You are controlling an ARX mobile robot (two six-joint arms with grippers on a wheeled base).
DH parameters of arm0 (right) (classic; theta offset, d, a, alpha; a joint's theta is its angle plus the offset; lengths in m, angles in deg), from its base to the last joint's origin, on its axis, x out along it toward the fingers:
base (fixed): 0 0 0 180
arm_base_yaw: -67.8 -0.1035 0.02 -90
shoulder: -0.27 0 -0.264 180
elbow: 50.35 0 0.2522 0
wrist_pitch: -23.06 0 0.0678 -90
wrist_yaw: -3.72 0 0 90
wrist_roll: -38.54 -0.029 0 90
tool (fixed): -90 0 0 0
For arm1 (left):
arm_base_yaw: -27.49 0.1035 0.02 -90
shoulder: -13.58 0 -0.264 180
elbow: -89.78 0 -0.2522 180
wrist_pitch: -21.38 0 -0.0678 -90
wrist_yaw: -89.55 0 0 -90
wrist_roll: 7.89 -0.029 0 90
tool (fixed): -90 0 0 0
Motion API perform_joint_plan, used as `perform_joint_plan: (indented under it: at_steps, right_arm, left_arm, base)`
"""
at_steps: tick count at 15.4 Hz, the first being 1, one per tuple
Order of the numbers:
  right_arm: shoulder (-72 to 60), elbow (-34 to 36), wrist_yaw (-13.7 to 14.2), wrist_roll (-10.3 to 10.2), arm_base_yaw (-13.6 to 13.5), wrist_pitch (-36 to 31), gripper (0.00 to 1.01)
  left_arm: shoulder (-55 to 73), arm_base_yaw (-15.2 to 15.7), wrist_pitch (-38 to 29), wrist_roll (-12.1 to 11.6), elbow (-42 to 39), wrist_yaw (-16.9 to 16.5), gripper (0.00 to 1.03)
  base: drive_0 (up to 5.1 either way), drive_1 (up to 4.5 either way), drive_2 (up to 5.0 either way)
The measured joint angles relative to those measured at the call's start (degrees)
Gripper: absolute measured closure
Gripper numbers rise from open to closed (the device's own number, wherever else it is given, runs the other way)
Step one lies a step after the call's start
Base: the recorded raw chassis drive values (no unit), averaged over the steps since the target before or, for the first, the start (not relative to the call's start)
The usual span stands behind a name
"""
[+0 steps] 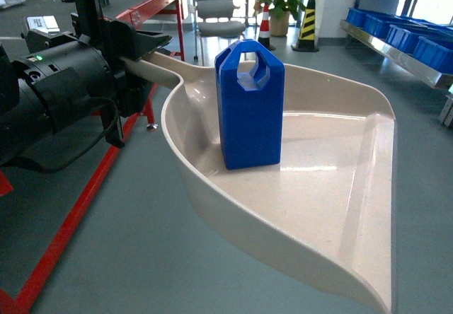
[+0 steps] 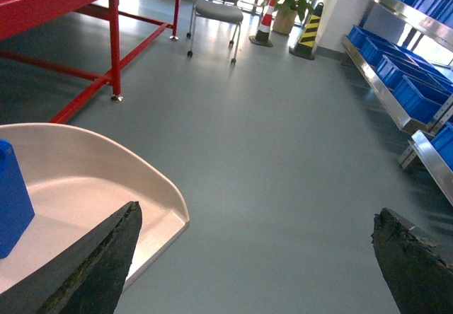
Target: Place part in tray to right shelf
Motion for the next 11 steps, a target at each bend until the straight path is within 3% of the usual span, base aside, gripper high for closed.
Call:
perform_joint_plan:
  at_steps: [11]
  right_arm:
    - [0.02,0.00,0.00,0.00,0.00,-0.09,0.03]
  left_arm:
    - [0.00,0.00,-0.04,0.02,0.02,0.02,0.91]
  base:
    - [0.1,4.34,-4.1]
